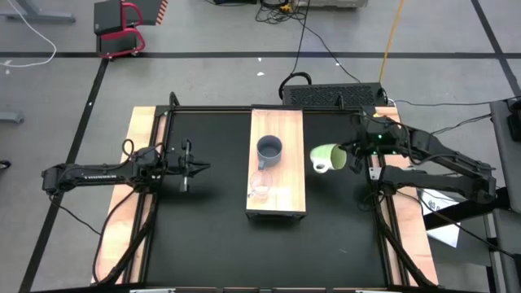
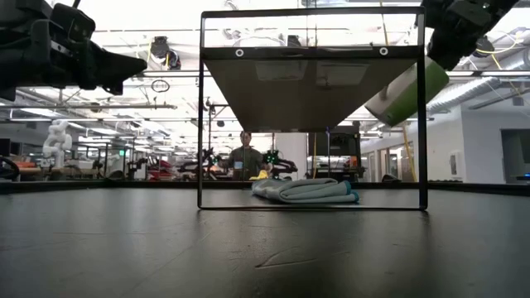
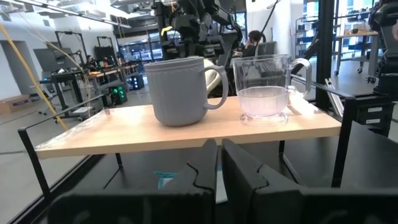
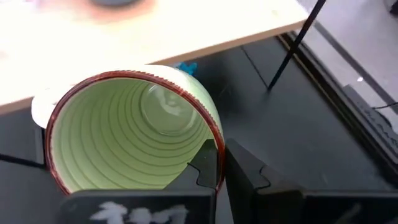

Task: Stack small to large cups/mugs on shelf
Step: Put the green mug on the shelf

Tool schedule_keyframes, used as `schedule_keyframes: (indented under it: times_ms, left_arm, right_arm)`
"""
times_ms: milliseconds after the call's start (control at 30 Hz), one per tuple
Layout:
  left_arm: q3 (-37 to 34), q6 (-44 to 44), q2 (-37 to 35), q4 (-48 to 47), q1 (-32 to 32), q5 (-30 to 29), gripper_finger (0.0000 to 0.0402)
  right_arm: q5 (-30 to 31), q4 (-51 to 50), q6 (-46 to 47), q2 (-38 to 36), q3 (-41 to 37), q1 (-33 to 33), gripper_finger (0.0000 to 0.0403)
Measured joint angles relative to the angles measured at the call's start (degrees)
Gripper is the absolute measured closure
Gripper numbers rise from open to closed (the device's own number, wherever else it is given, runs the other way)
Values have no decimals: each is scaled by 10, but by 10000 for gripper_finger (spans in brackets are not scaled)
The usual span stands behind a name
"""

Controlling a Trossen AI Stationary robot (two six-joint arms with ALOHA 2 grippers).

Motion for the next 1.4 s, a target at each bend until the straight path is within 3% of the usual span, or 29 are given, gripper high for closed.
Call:
schedule_keyframes:
  times_ms: [433,833,1133,1400]
  left_arm:
    - [0,-2,0,-2,0,0,376]
    - [0,7,0,-2,0,0,376]
    - [0,9,0,-2,0,0,376]
    - [0,8,0,-2,0,0,376]
  right_arm:
    - [26,65,-14,-32,3,-1,400]
    - [20,124,-29,36,138,-74,400]
    - [-100,142,-75,144,244,-147,400]
    - [-187,60,-84,277,368,-220,400]
